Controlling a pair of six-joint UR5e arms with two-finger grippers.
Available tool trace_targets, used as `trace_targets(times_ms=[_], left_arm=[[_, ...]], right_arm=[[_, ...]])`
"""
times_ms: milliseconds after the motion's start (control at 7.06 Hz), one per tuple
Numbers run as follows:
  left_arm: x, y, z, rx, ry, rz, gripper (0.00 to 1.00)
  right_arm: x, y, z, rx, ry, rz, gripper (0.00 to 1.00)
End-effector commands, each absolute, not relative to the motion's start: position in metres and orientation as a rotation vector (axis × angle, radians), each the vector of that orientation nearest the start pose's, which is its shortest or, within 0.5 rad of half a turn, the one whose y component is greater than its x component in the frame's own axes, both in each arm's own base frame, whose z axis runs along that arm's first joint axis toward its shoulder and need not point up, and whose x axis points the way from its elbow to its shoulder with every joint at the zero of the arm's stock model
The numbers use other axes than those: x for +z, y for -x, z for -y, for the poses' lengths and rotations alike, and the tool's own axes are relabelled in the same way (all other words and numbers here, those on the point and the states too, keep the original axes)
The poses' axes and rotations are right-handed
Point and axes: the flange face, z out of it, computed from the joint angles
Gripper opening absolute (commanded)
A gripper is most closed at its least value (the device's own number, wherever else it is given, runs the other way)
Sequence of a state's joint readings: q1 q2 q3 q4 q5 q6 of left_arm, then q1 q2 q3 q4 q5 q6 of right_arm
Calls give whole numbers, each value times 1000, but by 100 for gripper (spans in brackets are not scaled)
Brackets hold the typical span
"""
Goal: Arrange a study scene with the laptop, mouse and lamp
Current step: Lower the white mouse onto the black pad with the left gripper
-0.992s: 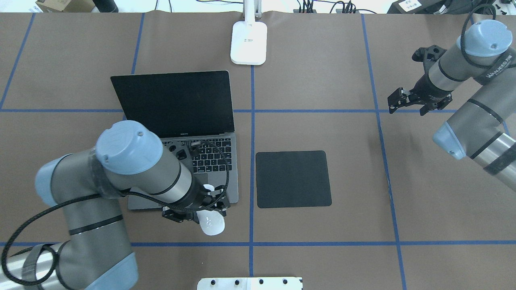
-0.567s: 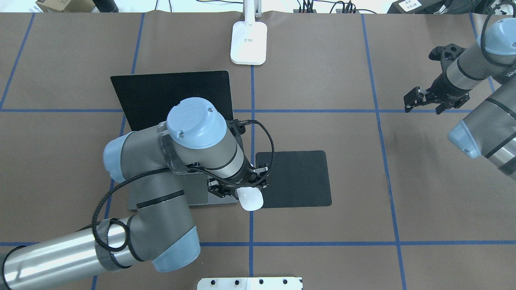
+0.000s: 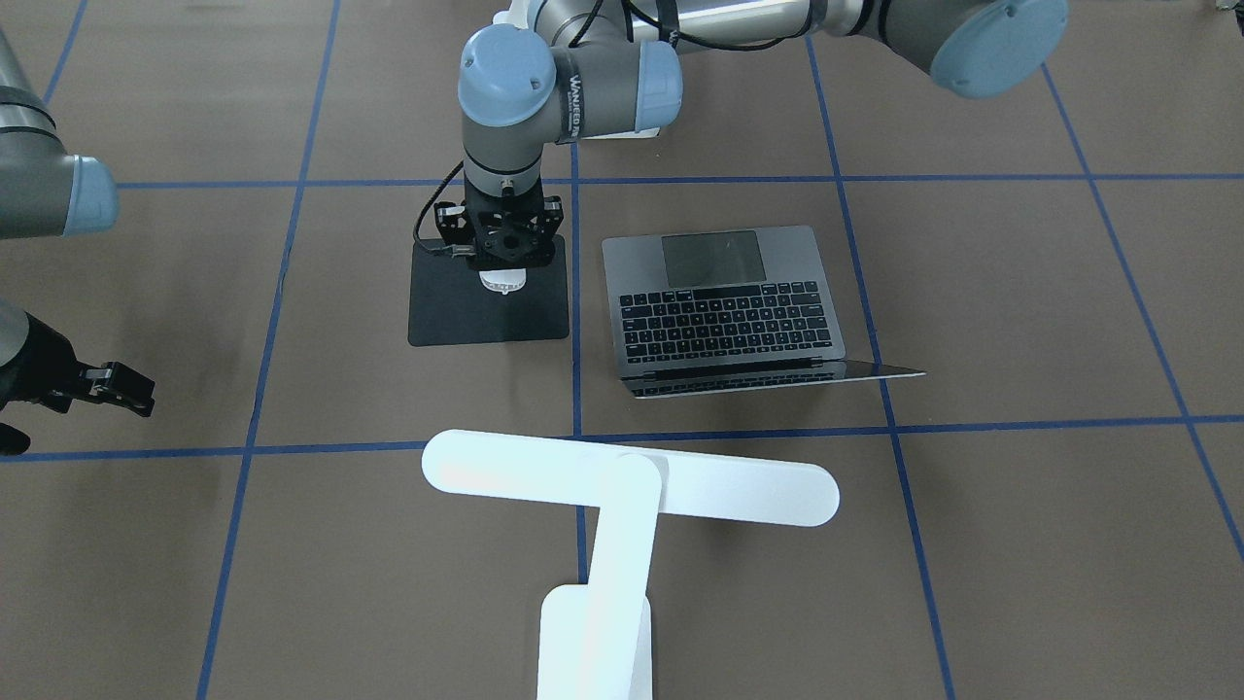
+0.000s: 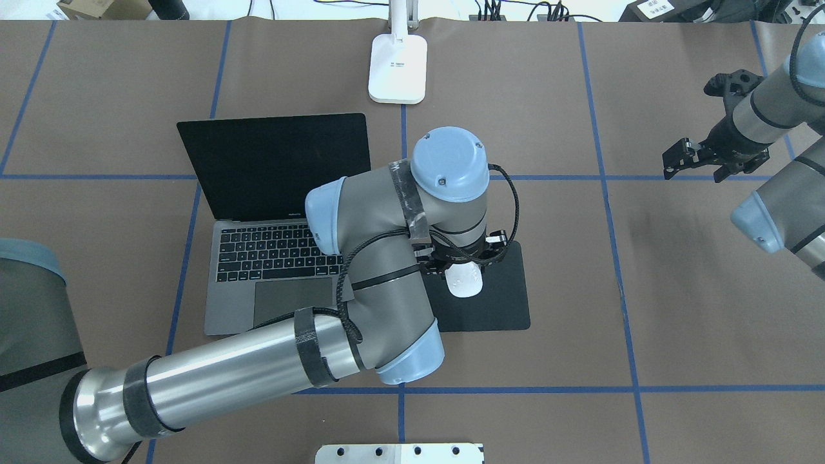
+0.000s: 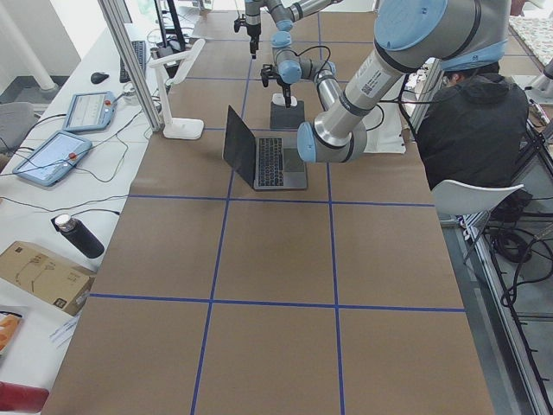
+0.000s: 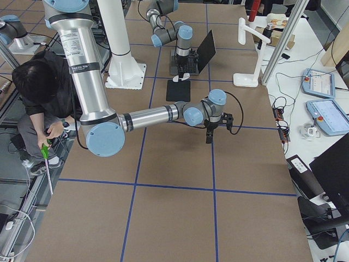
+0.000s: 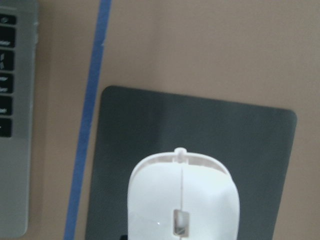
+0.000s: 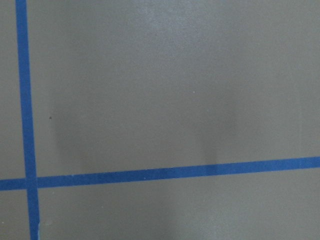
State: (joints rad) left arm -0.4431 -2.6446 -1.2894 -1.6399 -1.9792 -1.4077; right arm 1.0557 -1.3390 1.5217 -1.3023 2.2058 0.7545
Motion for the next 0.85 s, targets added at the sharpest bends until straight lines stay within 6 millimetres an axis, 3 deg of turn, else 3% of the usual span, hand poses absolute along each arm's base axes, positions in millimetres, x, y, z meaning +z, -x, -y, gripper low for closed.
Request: trace_targets(times_ms=[0,283,708], left_arm=[[75,-695,434,-26,82,-861,31],[90,-705,436,-10,85,-830,31],[95,-710,433,-5,90,-819,32]], right_arm=[[532,234,567,87,15,761,99],[532,231,568,91,13,761,99],[531,231,568,91,12,762,99]])
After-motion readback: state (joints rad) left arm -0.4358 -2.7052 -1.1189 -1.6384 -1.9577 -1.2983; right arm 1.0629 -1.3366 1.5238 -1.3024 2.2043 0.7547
